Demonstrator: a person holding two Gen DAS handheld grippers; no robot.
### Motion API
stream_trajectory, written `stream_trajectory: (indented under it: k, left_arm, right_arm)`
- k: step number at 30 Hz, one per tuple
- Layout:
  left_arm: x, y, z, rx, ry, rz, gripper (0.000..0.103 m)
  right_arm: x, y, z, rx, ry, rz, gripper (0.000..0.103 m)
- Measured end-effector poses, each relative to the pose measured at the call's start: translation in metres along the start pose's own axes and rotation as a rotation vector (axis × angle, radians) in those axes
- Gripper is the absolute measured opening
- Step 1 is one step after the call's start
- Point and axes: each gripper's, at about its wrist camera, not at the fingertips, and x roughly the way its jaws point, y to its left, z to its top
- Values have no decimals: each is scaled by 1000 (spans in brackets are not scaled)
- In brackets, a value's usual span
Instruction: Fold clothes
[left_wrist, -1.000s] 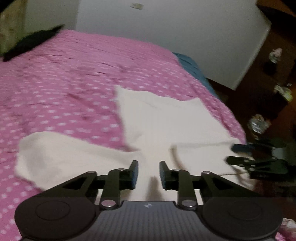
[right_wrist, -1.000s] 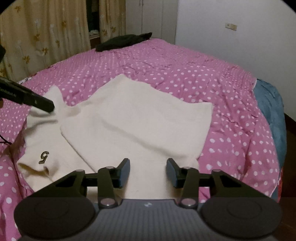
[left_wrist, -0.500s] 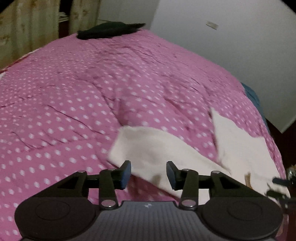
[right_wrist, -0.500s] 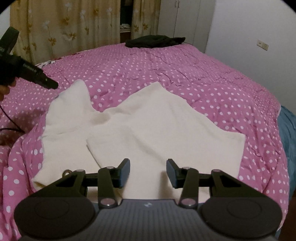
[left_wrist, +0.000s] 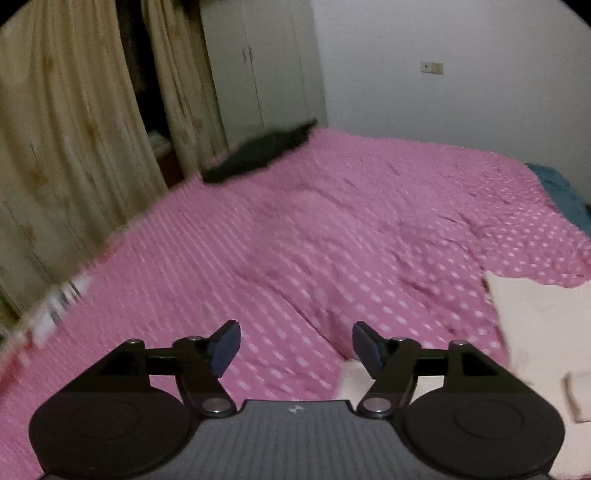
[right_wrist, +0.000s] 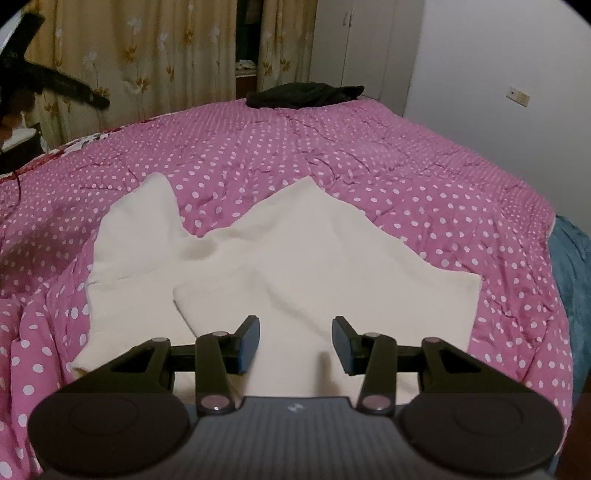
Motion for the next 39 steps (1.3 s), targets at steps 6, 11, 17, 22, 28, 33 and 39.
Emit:
stream_trajectory:
  k: [6,11,17,22,28,33,39]
  left_arm:
    - [39,2,-38,-183,137,-78,42]
    - [52,-2,-54,-290,165,-73,41]
    - [69,-8,-63,-371,190,-45,42]
    - [83,-10,-69,-418,226,-30,42]
    - [97,-4,-78,-498,250,-42,39]
    - [103,0,-83,-540,238,-47,9]
    - [79,10,-76,-563,108,-57,4]
  right_arm:
    - [-2,0,0,-4,1,-3,44]
    - [-1,1,1,-6,-1,-2,44]
    - [-2,4,2,-12,-11,8,43]
    - [-2,2,2,-1,-12,8,44]
    - [0,0,1,4,-9,5,43]
    - [-2,2,1,-1,-17,2,44]
    - [-6,-4,1,18,-30,-13,44]
